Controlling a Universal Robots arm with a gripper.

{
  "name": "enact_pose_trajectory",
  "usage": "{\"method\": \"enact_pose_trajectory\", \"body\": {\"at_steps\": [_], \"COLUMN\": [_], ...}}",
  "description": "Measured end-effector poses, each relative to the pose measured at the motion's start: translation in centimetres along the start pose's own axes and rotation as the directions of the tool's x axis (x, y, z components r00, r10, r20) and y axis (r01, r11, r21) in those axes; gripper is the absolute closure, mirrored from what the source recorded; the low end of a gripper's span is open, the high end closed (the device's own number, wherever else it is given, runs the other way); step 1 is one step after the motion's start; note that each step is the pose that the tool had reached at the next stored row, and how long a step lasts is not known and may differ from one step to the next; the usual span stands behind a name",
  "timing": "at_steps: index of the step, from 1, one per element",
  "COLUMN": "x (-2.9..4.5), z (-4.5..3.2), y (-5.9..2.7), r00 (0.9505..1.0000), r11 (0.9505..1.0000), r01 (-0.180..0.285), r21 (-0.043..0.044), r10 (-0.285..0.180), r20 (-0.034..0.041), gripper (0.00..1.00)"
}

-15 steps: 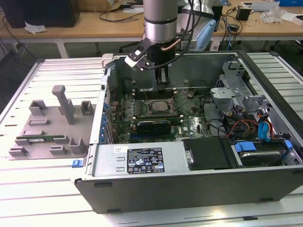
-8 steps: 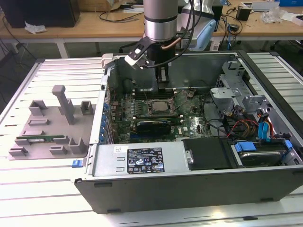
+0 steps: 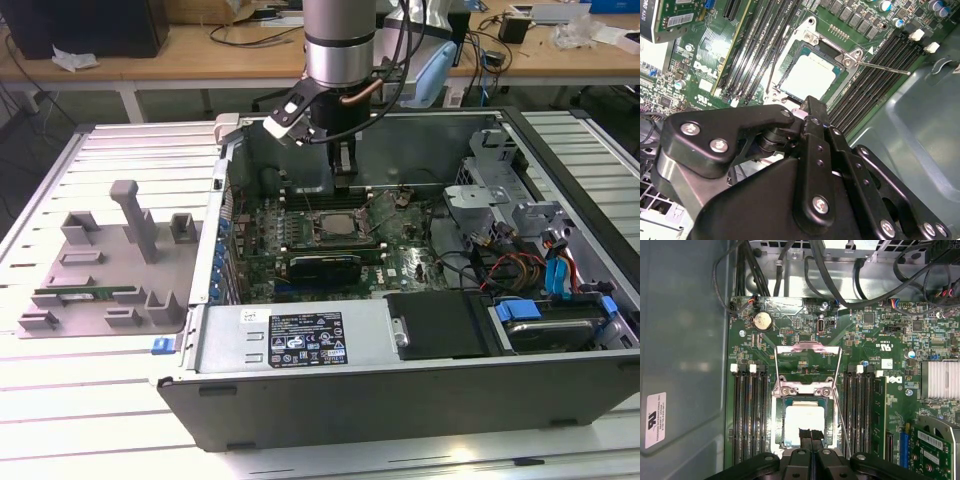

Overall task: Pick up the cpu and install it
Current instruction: 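Close the cpu cover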

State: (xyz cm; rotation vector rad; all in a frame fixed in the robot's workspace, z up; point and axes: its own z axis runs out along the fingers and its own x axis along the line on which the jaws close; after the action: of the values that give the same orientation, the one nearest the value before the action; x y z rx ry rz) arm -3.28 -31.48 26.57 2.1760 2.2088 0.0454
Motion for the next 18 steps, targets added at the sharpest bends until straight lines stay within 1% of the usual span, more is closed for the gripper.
{"method": "enact_pose_trajectory", "body": {"at_steps": [7,10,16,18], "x": [0.00,0.00,-0.01,-0.02], "z": [-0.02,-0.16,-1.10,-1.65], "y": [0.00,0.01,0.06,0.08], "r00": [1.0000,1.0000,1.0000,1.0000], "r11": [1.0000,1.0000,1.0000,1.0000], "r01": [0.000,0.000,0.000,0.000], "r21": [0.0000,0.0001,0.0000,0.0000], "r10": [0.000,0.000,0.000,0.000], "r20": [-0.0001,0.0002,0.0000,0.0000], "gripper": [0.89,0.89,0.89,0.89]}}
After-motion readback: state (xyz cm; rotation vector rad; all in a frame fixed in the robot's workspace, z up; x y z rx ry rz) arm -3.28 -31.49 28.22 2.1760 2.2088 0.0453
